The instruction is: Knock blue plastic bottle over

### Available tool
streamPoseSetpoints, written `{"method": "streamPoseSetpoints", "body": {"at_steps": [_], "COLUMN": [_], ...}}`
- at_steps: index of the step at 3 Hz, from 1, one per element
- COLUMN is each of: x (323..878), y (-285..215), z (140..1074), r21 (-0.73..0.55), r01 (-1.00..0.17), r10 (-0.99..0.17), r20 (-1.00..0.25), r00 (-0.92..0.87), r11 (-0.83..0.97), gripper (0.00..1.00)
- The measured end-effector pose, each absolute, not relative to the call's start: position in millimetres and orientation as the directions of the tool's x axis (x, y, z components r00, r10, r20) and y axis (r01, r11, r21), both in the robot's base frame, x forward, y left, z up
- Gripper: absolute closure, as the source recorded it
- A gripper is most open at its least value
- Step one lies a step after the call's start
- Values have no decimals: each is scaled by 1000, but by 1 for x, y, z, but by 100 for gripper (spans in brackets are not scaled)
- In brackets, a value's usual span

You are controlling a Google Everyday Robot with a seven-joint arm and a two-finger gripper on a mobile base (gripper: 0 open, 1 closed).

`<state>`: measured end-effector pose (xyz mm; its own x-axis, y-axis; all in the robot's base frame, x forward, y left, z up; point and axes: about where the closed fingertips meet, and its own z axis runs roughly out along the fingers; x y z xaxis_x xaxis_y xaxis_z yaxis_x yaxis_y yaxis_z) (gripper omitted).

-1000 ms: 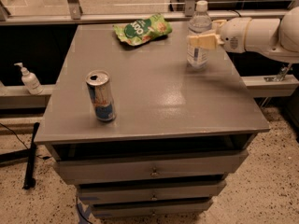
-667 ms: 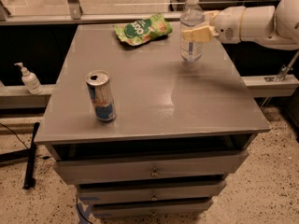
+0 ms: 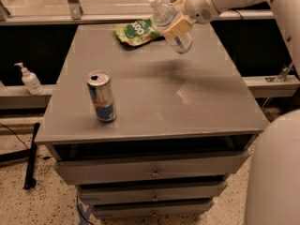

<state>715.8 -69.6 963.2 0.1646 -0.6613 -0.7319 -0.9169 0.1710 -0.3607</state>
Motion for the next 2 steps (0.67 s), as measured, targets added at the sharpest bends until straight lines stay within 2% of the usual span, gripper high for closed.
{"method": "streamPoseSetpoints", "body": {"at_steps": [1, 2], "x": [696, 663], "y": [-53, -64], "z": [923, 878], "r21": [-330, -178], "r01": [-942, -950], "r10": [-818, -897], "r20": [-521, -324], "r00": [242, 301], "r11": [-69, -255], "gripper": [100, 100]}}
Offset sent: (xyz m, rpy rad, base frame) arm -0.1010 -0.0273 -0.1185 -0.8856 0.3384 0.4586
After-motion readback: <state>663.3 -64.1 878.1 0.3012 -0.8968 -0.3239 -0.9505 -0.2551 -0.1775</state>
